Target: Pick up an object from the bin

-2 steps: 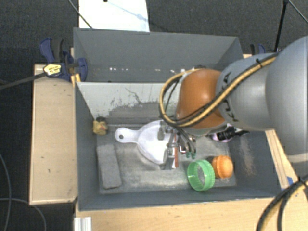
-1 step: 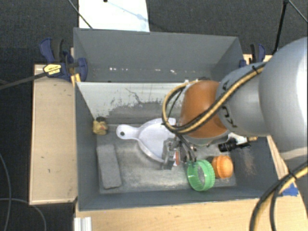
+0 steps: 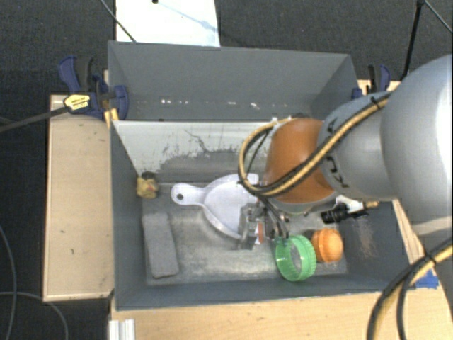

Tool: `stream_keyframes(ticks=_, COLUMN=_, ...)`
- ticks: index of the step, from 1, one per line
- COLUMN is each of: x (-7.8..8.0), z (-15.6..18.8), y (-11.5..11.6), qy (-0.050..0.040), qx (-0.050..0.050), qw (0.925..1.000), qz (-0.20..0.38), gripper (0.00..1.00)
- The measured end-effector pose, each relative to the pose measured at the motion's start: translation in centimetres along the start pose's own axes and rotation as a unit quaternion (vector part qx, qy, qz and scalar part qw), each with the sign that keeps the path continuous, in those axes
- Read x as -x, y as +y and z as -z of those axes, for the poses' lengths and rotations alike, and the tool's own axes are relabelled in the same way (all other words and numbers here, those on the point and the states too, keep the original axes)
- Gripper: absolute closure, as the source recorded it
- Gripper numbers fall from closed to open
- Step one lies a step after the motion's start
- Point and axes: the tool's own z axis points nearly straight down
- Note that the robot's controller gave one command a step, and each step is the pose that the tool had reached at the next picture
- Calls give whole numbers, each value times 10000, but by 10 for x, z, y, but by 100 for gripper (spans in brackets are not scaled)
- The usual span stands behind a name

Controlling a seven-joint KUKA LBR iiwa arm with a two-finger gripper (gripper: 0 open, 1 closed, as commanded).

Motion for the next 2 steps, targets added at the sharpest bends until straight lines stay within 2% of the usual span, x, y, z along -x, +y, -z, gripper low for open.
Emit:
stream_keyframes(ticks=1, x=-34, z=109, y=11, qy=-76, qx=5, qw=9971, qz=751, gripper=100)
stream_keyframes(ticks=2, x=-35, z=109, y=11, qy=-75, qx=5, qw=9972, qz=748, gripper=100)
